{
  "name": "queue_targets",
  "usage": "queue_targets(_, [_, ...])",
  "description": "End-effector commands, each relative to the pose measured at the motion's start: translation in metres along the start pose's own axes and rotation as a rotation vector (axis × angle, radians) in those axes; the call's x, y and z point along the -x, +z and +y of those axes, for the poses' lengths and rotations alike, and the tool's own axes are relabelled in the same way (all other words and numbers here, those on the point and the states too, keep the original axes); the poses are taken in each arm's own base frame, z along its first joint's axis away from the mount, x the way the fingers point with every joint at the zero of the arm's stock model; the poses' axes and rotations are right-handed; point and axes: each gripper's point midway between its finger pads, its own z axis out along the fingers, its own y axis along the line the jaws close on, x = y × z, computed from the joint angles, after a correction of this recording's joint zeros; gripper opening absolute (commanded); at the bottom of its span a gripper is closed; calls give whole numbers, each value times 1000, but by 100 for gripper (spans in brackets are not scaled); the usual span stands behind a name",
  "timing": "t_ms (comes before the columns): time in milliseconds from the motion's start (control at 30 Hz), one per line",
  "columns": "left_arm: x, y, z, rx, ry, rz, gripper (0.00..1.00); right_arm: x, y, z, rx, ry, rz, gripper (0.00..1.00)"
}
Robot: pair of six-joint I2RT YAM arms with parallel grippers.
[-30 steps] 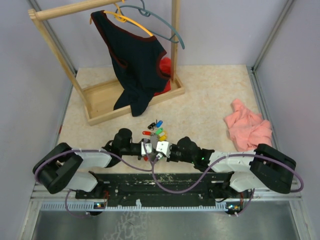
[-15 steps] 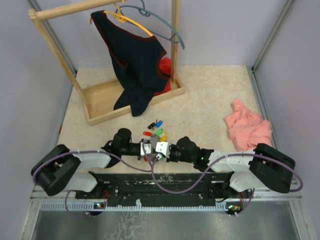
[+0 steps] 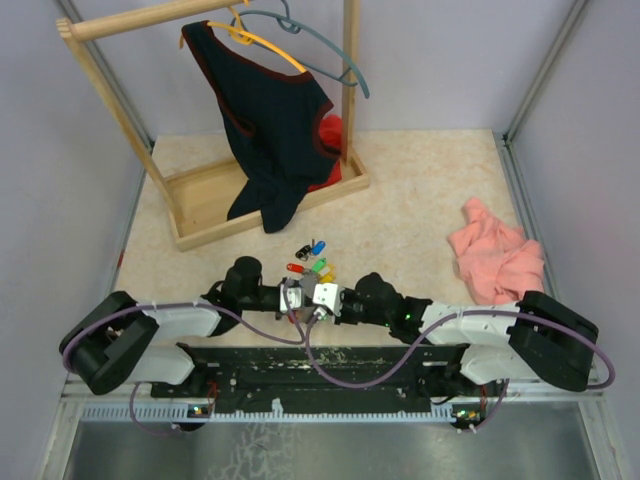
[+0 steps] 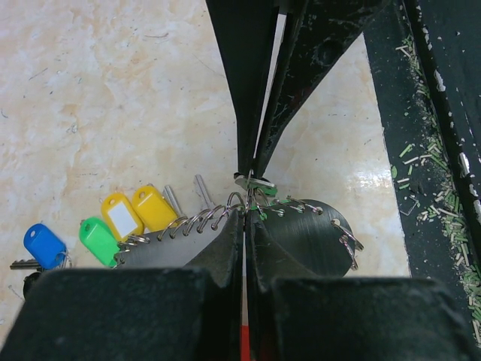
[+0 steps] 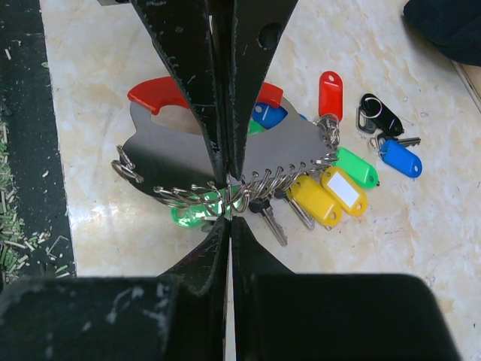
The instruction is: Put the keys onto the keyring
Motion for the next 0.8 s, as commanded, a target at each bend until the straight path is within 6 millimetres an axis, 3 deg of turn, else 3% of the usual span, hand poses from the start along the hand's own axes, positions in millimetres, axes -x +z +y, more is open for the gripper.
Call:
queue_targets(0, [14, -1, 4, 6, 45, -49, 0, 28, -1, -4, 0, -6, -70, 0])
queue_targets(233, [13, -1, 3, 2, 40, -45, 0, 33, -8, -12, -53, -4, -99, 0])
queue_targets(767, [14, 0, 2, -8, 43, -49, 0, 31, -3, -7, -17, -11, -85, 0])
